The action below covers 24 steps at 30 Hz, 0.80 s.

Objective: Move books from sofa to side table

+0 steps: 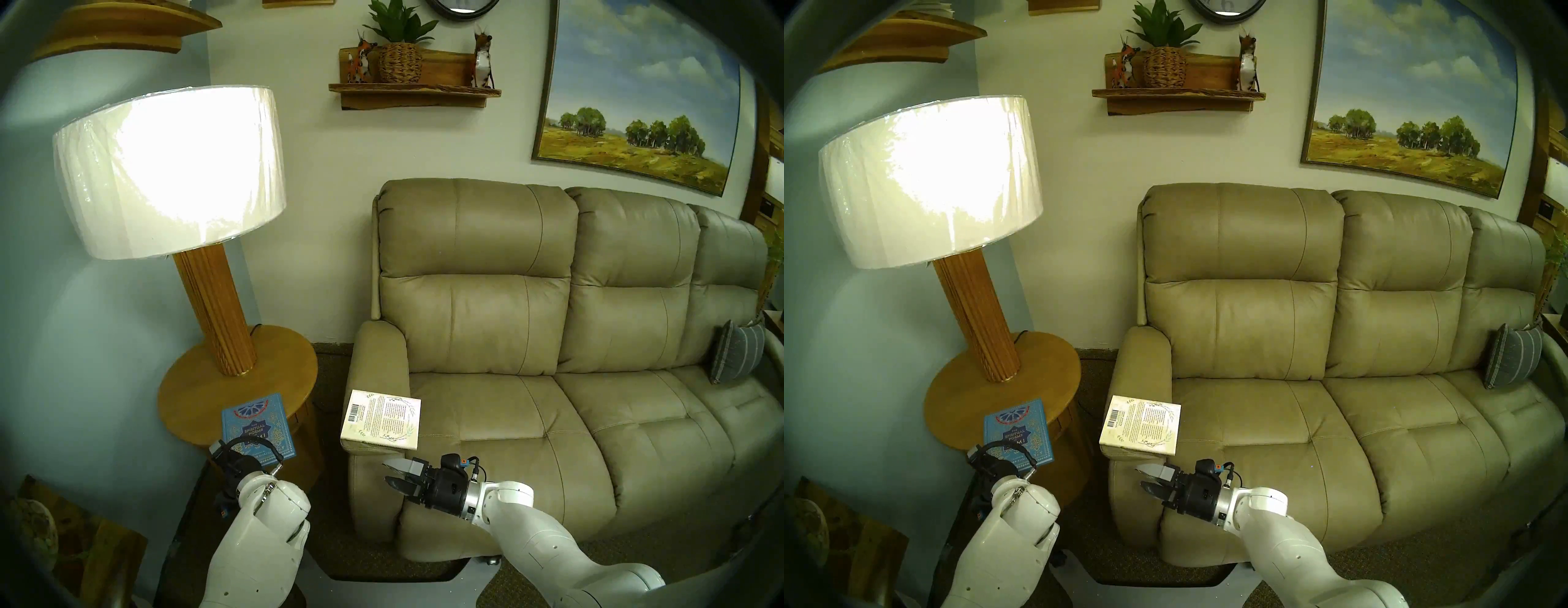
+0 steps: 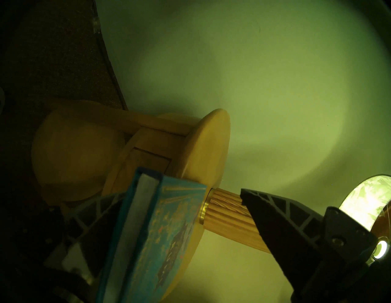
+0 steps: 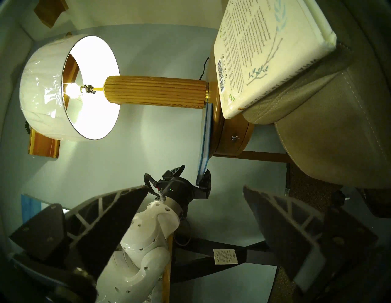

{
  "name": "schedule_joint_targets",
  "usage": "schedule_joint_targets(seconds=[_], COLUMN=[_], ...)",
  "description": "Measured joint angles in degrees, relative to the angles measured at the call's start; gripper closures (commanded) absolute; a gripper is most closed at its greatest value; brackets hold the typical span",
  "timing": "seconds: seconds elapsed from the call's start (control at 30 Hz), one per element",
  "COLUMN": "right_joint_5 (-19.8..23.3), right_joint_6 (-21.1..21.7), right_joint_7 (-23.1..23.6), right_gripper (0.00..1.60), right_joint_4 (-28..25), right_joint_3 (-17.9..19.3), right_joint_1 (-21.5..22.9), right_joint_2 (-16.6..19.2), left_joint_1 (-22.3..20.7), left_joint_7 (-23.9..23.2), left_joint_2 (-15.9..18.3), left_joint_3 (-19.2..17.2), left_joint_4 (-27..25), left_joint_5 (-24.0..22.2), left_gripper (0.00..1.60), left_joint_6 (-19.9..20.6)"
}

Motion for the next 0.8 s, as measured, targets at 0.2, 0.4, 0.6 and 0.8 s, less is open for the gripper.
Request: schedule_joint_targets(seconds=[0.2,0.4,0.6,0.8], right_joint_5=[-0.12,-0.22,-0.31,-0.42], right_joint_6=[-0.05,-0.12,-0.15,-0.23], right_joint_7=[0.0,-0.06,-0.19,-0.31], right_gripper=[0.0,0.0,0.0,0.0], right_joint_4=[-0.01,0.01,0.13,0.51], right_joint_3=[0.03,0.0,-0.02,-0.02], right_joint_1=[0.03,0.08,0.17,0.36], right_joint_2=[0.0,-0.02,-0.02,-0.02], left_joint_1=[-0.52,-2.6,-5.52,-8.3], left_joint_7=[0.33,1.05,1.94,2.7], left_joint_2=[0.1,0.46,0.68,0.69], left_joint_3=[-0.45,-0.95,-1.22,-1.5], left_joint_4=[2.98,5.13,6.45,6.89], left_joint_5=[-0.98,-1.77,-2.44,-2.83], left_gripper=[0.0,0.0,0.0,0.0], left_joint_6=[1.05,1.51,1.63,1.57])
